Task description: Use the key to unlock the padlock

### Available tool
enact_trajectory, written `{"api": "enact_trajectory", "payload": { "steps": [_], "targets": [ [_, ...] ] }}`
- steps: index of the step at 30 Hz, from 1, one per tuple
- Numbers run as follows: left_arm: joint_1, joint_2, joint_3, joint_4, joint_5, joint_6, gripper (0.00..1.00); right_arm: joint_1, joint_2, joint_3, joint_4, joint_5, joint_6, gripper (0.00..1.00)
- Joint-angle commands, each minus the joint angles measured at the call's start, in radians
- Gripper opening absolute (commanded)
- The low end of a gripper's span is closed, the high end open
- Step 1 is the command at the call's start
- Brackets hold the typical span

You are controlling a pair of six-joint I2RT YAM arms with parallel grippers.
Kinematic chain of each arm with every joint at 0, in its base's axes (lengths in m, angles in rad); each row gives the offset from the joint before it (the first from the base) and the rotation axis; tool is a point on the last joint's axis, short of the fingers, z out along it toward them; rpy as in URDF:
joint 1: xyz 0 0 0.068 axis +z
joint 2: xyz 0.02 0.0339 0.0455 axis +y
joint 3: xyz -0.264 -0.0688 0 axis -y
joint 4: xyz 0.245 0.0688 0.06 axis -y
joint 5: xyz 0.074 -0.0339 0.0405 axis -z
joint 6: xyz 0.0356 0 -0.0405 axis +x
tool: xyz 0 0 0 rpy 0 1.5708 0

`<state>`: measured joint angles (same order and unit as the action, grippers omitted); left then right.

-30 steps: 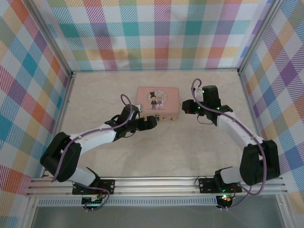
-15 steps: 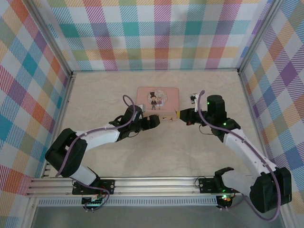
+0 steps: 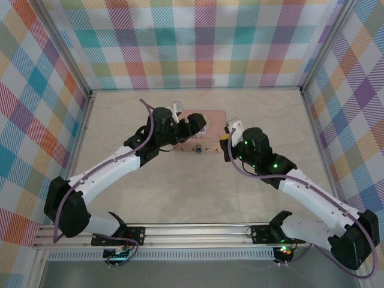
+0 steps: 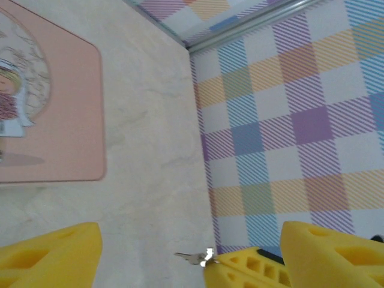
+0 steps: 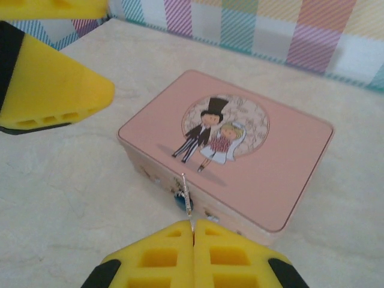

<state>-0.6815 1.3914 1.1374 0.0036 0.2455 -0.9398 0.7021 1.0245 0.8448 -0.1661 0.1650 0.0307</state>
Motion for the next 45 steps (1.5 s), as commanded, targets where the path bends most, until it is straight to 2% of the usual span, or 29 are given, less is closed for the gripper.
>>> {"api": "enact_trajectory", "payload": {
  "steps": [1,5,8,21,28,33,36,38,42,45],
  "targets": [
    [-0.049,0.032,0.070,-0.047,0.064,-0.045,0.77,0.050,0.008,0.040,0.068,0.137,-0.087,0.00],
    [-0.074,0.072,0.118,-0.047,0.094,-0.068,0.73,0.102,0.039,0.052,0.113,0.212,-0.121,0.00],
    [-0.085,0.087,0.139,-0.052,0.098,-0.070,0.66,0.137,0.063,0.066,0.136,0.262,-0.183,0.00],
    [-0.086,0.077,0.125,-0.065,0.072,-0.072,0.38,0.199,0.074,0.069,0.171,0.347,-0.227,0.00],
    [-0.079,0.050,0.103,-0.080,0.040,-0.068,0.28,0.209,0.084,0.067,0.173,0.363,-0.244,0.00],
    [-0.070,0.043,0.087,-0.076,0.031,-0.071,0.08,0.218,0.085,0.063,0.177,0.362,-0.249,0.00],
    [-0.067,0.044,0.084,-0.074,0.028,-0.068,0.00,0.221,0.077,0.056,0.175,0.361,-0.252,0.00],
    [-0.064,0.047,0.078,-0.069,0.028,-0.067,0.00,0.221,0.068,0.051,0.172,0.356,-0.247,0.00],
    [-0.051,0.046,0.067,-0.050,0.034,-0.035,0.00,0.216,0.042,0.063,0.120,0.343,-0.191,0.32],
    [-0.031,0.027,0.059,-0.045,0.032,0.016,0.00,0.170,-0.004,0.072,0.047,0.241,-0.091,0.36]
  ]
}}
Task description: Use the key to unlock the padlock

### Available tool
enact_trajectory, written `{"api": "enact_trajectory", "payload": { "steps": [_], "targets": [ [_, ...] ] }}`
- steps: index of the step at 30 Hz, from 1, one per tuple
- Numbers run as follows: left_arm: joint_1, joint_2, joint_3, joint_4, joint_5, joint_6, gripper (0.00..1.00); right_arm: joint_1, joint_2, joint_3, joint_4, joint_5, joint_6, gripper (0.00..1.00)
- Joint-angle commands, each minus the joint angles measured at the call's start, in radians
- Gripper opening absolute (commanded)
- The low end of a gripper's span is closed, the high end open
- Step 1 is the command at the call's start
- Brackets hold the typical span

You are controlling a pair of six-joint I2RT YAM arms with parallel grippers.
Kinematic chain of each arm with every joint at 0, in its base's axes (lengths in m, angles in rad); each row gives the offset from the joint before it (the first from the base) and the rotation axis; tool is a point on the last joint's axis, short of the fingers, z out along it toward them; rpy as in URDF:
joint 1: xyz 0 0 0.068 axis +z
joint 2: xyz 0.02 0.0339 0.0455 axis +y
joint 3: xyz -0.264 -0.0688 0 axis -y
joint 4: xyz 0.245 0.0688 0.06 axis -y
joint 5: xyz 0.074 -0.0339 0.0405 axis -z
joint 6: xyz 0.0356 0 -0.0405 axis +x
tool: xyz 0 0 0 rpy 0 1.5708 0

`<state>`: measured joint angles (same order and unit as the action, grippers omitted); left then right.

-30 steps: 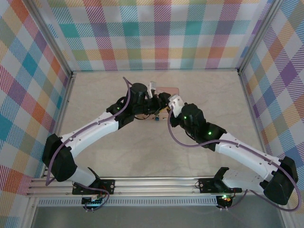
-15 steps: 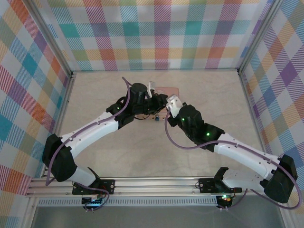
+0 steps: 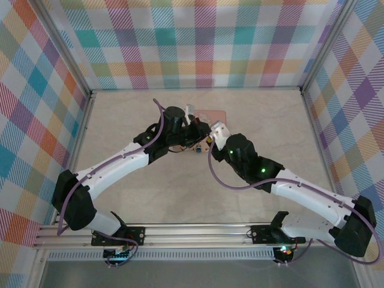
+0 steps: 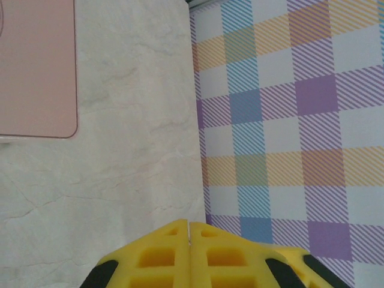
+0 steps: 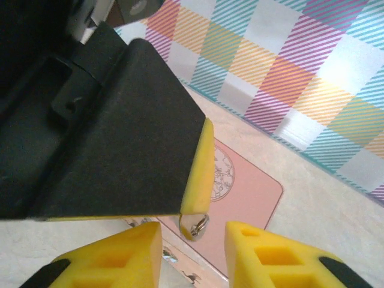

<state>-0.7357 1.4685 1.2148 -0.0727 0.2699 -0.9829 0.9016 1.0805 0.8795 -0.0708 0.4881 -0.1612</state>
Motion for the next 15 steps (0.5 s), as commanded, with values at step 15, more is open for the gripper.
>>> {"api": "enact_trajectory", "payload": {
  "steps": [15],
  "targets": [
    [0.050,-0.141,-0.095,0.222,0.105,0.203,0.00,-0.488,-0.067,-0.073,0.422,-1.088,0.890,0.47]
  ]
}}
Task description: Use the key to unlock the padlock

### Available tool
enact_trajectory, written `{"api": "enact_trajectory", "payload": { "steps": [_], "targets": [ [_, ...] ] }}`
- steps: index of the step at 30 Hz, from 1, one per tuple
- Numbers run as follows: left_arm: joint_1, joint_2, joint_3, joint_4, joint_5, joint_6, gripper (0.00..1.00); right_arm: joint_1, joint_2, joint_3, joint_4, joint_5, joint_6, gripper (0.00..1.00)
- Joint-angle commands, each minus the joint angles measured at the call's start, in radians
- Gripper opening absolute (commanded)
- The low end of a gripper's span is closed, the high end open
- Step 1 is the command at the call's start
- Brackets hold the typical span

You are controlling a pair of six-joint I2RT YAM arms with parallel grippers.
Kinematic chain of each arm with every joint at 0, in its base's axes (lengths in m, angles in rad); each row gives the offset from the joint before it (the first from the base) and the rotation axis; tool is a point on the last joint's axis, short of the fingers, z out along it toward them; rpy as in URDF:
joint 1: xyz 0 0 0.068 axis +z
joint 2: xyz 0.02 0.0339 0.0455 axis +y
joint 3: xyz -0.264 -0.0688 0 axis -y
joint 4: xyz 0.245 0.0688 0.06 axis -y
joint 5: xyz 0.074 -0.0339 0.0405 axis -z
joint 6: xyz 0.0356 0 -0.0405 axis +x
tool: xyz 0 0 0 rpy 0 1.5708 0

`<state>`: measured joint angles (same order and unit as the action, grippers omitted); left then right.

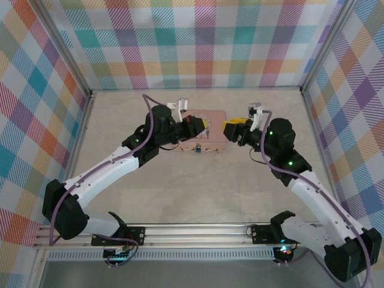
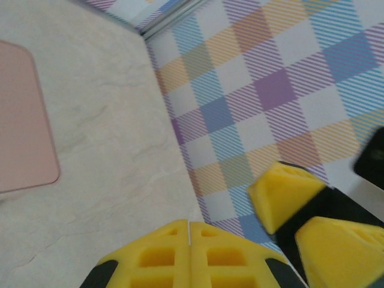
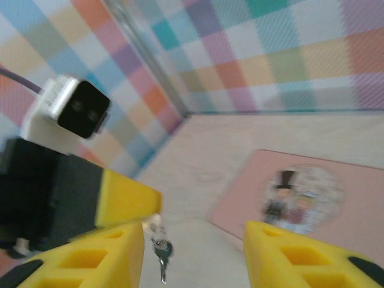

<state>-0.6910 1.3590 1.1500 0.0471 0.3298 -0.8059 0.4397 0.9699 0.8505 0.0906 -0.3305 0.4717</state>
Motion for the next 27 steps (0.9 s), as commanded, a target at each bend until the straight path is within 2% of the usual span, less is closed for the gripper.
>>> {"api": "enact_trajectory", "payload": {
  "steps": [1,5,9,13,22,27],
  "targets": [
    [0.004,-0.036,-0.039,0.128,0.050,0.021,0.00,-0.031,0.064,-0.057,0.341,-0.301,0.311,0.47],
    [-0.001,-0.050,-0.062,0.198,0.066,-0.001,0.00,-0.032,0.150,-0.089,0.600,-0.365,0.490,0.48],
    [-0.010,-0.058,-0.061,0.208,0.066,-0.002,0.00,-0.032,0.194,-0.106,0.734,-0.399,0.571,0.46],
    [-0.016,-0.063,-0.063,0.225,0.063,-0.009,0.00,-0.031,0.199,-0.113,0.751,-0.407,0.593,0.43],
    [-0.026,-0.053,-0.062,0.275,0.065,-0.036,0.00,-0.030,0.197,-0.127,0.718,-0.389,0.578,0.49],
    [-0.030,-0.046,-0.065,0.292,0.061,-0.049,0.00,-0.030,0.206,-0.123,0.743,-0.404,0.591,0.43]
  ]
}}
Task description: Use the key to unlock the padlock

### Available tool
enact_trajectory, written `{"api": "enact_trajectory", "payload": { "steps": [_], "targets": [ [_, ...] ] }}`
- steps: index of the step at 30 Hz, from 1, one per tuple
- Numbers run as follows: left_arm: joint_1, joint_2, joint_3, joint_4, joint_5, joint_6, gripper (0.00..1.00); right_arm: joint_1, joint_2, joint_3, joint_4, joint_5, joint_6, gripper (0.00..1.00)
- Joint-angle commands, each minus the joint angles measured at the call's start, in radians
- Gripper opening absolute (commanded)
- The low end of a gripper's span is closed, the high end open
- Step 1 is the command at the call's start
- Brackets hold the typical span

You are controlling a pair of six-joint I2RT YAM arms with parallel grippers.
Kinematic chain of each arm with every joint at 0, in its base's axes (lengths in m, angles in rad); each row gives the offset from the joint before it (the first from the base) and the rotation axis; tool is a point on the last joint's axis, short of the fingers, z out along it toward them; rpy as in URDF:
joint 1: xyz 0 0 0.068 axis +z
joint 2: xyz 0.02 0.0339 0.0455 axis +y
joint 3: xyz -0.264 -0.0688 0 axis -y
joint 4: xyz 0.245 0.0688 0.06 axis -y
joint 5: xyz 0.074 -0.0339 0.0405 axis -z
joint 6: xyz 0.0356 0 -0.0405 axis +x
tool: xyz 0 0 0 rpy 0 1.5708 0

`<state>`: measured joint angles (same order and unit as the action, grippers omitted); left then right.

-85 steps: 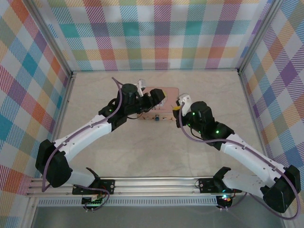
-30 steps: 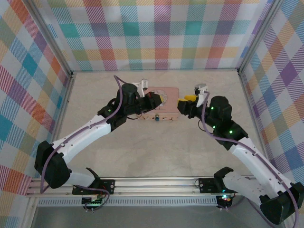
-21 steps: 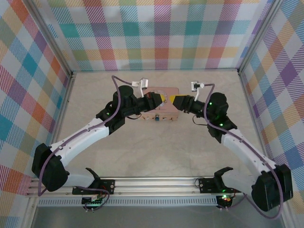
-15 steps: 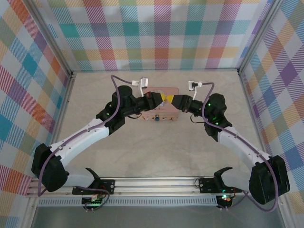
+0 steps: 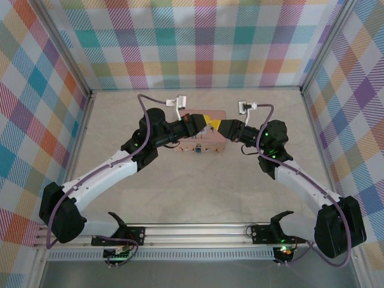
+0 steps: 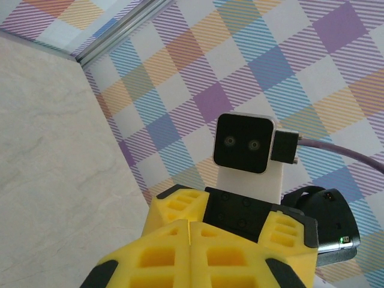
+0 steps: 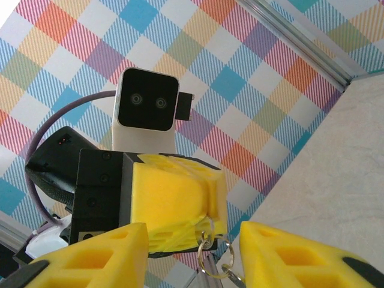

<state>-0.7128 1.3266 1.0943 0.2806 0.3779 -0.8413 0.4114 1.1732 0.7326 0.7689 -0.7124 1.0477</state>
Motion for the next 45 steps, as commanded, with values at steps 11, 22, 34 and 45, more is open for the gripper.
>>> {"api": "enact_trajectory", "payload": {
  "steps": [11,22,34,45],
  "targets": [
    [-0.017,0.004,-0.010,0.080,0.008,-0.027,0.00,-0.001,0.011,-0.003,0.087,-0.025,0.028,0.27],
    [-0.019,-0.011,-0.030,0.108,-0.004,-0.036,0.00,-0.001,0.037,-0.007,0.129,-0.030,0.057,0.05],
    [-0.009,-0.124,-0.089,-0.042,-0.106,0.042,0.57,-0.014,-0.022,0.013,-0.098,0.012,-0.080,0.00],
    [-0.004,-0.217,-0.235,-0.320,-0.248,0.159,0.69,-0.123,-0.115,0.082,-0.577,0.162,-0.370,0.00]
  ]
}}
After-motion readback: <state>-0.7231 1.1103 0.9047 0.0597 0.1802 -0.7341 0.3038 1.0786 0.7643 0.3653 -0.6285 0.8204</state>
